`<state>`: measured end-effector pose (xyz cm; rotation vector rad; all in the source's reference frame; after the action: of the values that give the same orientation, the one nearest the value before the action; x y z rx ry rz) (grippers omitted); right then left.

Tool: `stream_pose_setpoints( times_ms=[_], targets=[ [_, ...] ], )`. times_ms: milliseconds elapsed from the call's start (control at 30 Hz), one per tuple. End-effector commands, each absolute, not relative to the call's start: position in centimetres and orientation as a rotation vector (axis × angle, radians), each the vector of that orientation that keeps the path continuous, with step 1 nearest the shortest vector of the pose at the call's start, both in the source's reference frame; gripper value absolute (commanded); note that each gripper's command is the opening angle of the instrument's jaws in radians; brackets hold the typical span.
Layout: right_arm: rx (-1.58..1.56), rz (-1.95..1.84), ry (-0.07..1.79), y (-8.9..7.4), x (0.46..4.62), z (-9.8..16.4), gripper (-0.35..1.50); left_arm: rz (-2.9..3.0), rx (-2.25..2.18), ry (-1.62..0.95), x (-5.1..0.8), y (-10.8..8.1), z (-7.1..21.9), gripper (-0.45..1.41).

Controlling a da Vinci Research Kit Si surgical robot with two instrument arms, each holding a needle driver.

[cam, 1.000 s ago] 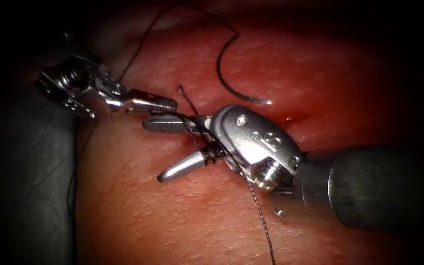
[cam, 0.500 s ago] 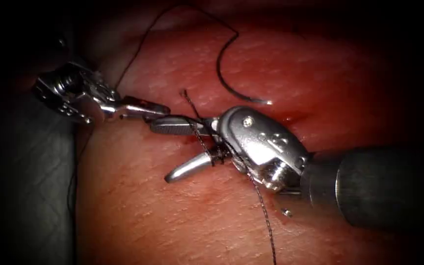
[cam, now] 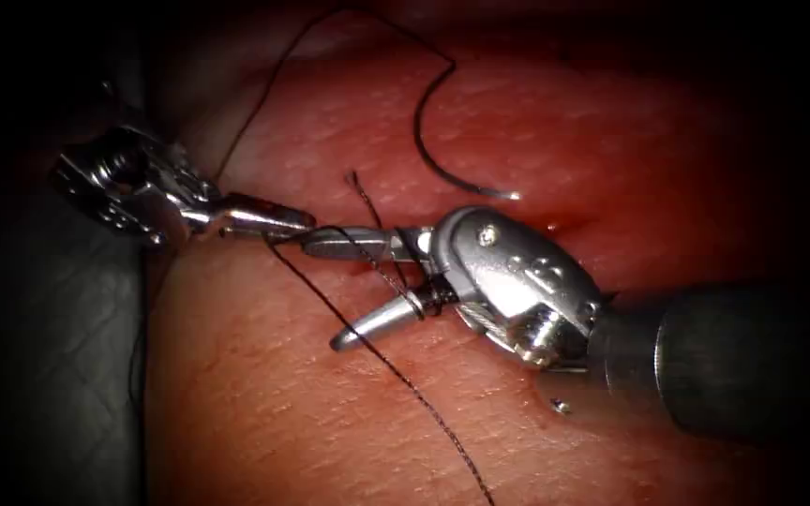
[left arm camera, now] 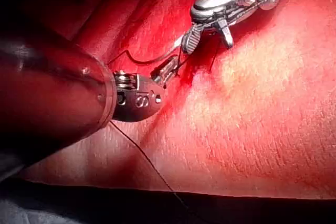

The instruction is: Wound Closure

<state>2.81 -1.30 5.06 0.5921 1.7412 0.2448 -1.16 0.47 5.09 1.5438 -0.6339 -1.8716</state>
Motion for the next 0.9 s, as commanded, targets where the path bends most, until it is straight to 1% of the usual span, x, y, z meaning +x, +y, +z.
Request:
stream_pose_setpoints(
  times_ms=[33,733,900],
  targets=[
    [0.594,0.248,1.742,-1.39,2.87,5.11,0.59,-1.870,1.543,-0.636,-1.21,0.48,5.16,-0.45],
    [0.541,0.279,1.720,-1.39,2.80,5.16,0.59,-1.880,1.582,-0.652,-1.24,0.53,5.14,-0.45],
    [0.543,0.300,1.602,-1.45,2.80,5.30,0.59,-1.886,1.594,-0.658,-1.23,0.52,5.04,-0.45]
  ],
)
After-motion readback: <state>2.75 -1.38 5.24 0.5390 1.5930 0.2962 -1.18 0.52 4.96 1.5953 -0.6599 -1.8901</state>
